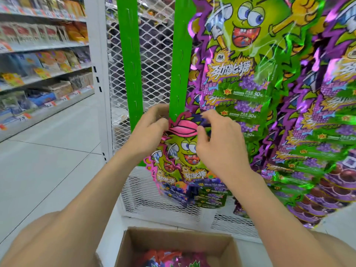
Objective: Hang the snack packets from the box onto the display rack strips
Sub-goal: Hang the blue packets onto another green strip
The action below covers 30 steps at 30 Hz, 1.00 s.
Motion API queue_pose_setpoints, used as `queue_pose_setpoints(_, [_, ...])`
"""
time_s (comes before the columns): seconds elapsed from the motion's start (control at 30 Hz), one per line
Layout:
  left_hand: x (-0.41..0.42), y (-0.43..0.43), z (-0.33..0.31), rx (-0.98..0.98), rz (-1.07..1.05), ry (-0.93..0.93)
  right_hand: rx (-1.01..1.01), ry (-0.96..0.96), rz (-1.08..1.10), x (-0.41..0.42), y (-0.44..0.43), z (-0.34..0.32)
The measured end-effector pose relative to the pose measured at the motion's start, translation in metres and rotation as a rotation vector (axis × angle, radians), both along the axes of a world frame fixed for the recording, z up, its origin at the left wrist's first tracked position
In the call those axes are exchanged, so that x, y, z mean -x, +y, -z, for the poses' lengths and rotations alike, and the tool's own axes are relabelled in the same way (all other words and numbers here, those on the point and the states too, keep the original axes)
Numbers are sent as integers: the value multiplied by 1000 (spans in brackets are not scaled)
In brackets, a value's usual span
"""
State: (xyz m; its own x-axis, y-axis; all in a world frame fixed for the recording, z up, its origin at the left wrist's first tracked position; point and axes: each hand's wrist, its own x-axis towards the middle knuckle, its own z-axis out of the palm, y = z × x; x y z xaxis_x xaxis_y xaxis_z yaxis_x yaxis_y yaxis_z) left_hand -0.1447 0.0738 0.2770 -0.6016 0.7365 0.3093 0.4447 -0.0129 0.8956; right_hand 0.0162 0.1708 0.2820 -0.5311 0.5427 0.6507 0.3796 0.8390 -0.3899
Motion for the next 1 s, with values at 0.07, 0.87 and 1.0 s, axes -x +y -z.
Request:
queue_pose_setpoints(0.07, [-4, 1, -7, -5, -44, -11, -46, 35, 15, 6, -4, 1])
queue_pose_setpoints(0.87, [-2, -34, 8, -31, -25, 384, -99, 90, 41, 18, -19, 34])
queue_pose_setpoints(1.0, [-3, -45, 30, 63, -136, 681, -232, 79, 8, -2, -28, 50])
